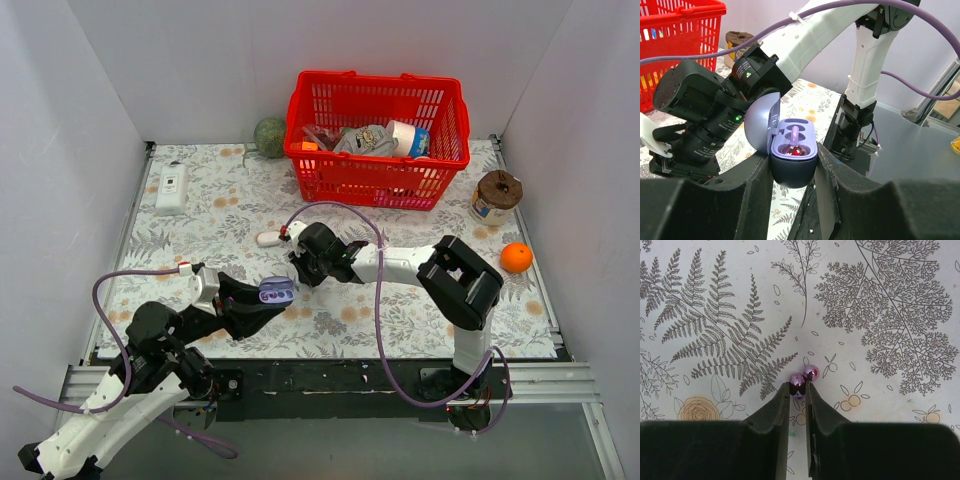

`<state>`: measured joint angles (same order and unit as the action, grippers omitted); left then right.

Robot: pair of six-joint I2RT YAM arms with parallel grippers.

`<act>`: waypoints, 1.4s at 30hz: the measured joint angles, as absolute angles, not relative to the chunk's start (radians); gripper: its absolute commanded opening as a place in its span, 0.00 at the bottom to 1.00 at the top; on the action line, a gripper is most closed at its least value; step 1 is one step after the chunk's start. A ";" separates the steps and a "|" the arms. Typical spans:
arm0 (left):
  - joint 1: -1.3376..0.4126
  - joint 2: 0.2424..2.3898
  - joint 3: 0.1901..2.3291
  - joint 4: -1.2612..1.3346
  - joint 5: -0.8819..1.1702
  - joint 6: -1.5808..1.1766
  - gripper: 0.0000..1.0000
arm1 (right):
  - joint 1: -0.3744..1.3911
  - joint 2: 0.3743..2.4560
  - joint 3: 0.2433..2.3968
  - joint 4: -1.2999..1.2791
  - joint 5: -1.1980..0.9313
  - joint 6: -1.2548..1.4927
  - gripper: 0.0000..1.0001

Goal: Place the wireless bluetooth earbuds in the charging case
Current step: Adjust the earbud at the center of the board.

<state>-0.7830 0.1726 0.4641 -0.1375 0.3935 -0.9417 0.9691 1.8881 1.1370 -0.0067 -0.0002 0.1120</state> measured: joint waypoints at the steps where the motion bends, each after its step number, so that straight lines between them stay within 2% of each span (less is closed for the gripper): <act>1: -0.783 0.173 0.464 -0.138 0.392 -0.942 0.00 | 0.970 1.888 1.137 -0.007 0.003 0.113 0.12; 5: -0.783 0.172 0.464 -0.142 0.391 -0.943 0.00 | 0.970 1.888 1.139 -0.008 0.012 0.117 0.01; 19: -0.783 0.165 0.464 -0.151 0.385 -0.942 0.00 | 0.932 1.814 1.135 -0.097 -0.022 0.212 0.01; 26: -0.783 0.164 0.464 -0.158 0.385 -0.939 0.00 | 0.796 1.715 1.140 -0.266 -0.138 0.293 0.01; 33: -0.783 0.168 0.455 -0.141 0.387 -0.939 0.00 | 0.748 1.705 1.140 -0.456 -0.194 0.282 0.01; 42: -0.783 0.194 0.423 -0.119 0.393 -0.943 0.00 | 0.697 1.710 1.077 -0.441 -0.216 0.356 0.01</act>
